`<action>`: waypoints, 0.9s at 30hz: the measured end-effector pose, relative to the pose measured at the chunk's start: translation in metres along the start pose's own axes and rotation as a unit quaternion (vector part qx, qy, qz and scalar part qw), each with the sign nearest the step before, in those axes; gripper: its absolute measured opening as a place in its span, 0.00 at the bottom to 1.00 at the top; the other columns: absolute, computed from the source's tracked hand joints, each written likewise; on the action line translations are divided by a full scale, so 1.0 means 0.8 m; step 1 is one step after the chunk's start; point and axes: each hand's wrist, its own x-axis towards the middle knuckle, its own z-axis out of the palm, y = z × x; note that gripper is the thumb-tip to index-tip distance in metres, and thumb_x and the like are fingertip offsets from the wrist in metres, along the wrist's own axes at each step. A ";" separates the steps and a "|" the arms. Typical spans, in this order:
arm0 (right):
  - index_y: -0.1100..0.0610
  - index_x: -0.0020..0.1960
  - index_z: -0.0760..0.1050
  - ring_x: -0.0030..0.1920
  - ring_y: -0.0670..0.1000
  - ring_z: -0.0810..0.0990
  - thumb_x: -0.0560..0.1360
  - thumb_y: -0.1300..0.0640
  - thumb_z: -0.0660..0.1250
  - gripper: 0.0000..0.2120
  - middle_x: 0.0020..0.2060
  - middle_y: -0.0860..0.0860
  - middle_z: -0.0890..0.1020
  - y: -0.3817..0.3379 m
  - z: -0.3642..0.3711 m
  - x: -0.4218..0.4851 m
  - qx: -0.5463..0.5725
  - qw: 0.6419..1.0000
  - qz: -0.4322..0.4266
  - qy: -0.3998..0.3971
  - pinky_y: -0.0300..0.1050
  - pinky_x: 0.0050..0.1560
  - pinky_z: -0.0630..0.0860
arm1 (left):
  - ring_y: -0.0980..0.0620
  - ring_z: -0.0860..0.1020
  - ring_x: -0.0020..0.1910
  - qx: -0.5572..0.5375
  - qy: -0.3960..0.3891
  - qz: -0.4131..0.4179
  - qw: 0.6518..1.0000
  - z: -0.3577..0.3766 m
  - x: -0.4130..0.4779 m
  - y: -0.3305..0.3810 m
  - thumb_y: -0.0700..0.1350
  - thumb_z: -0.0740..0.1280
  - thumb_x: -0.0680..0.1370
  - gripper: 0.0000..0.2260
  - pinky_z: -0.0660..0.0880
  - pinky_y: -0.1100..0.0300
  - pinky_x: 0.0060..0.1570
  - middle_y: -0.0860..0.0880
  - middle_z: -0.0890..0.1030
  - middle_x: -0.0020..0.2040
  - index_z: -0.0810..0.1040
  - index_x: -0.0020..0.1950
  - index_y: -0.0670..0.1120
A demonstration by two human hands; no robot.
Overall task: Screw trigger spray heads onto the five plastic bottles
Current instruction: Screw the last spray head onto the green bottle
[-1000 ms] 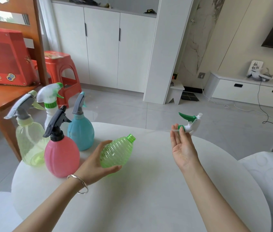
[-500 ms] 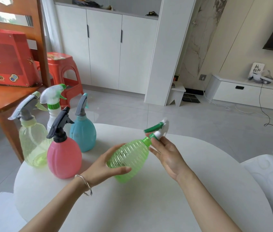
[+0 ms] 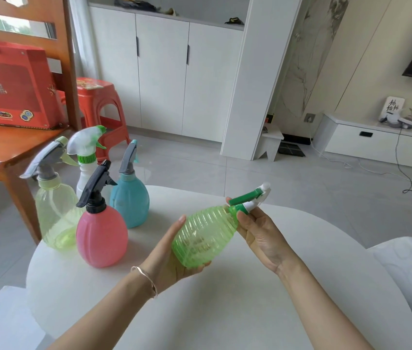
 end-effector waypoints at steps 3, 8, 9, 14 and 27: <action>0.58 0.55 0.79 0.58 0.48 0.80 0.68 0.57 0.70 0.16 0.55 0.51 0.84 0.003 -0.001 0.000 -0.008 1.000 -0.006 0.026 0.38 0.59 0.75 | 0.43 0.84 0.43 0.011 -0.012 0.019 1.000 0.004 -0.001 0.002 0.64 0.70 0.66 0.31 0.81 0.57 0.36 0.44 0.85 0.50 0.77 0.61 0.45; 0.53 0.48 0.83 0.55 0.47 0.82 0.67 0.56 0.69 0.10 0.51 0.47 0.85 0.015 0.002 0.001 0.061 0.994 0.006 0.091 0.42 0.59 0.76 | 0.56 0.82 0.54 0.124 -0.013 0.146 0.981 -0.002 0.009 0.005 0.47 0.79 0.59 0.50 0.79 0.64 0.47 0.51 0.77 0.62 0.54 0.74 0.63; 0.53 0.48 0.83 0.53 0.46 0.82 0.67 0.56 0.69 0.10 0.51 0.47 0.85 0.017 0.004 0.001 0.075 0.993 0.007 0.096 0.41 0.57 0.77 | 0.54 0.82 0.53 0.108 -0.016 0.127 0.986 -0.001 0.009 0.005 0.52 0.78 0.63 0.43 0.80 0.60 0.47 0.52 0.76 0.62 0.58 0.71 0.68; 0.55 0.53 0.80 0.50 0.44 0.84 0.67 0.57 0.69 0.14 0.49 0.47 0.86 0.016 0.003 0.002 0.090 0.989 0.019 0.117 0.37 0.50 0.80 | 0.49 0.85 0.47 0.103 -0.028 0.078 0.991 0.001 0.000 0.018 0.64 0.63 0.67 0.31 0.82 0.49 0.44 0.51 0.72 0.65 0.60 0.69 0.70; 0.56 0.55 0.79 0.52 0.46 0.83 0.68 0.54 0.69 0.16 0.55 0.51 0.82 0.012 0.001 0.002 0.111 0.983 0.037 0.144 0.37 0.53 0.78 | 0.51 0.79 0.58 0.193 0.034 0.205 0.959 0.007 -0.001 0.011 0.40 0.78 0.66 0.35 0.78 0.59 0.54 0.52 0.70 0.69 0.67 0.66 0.61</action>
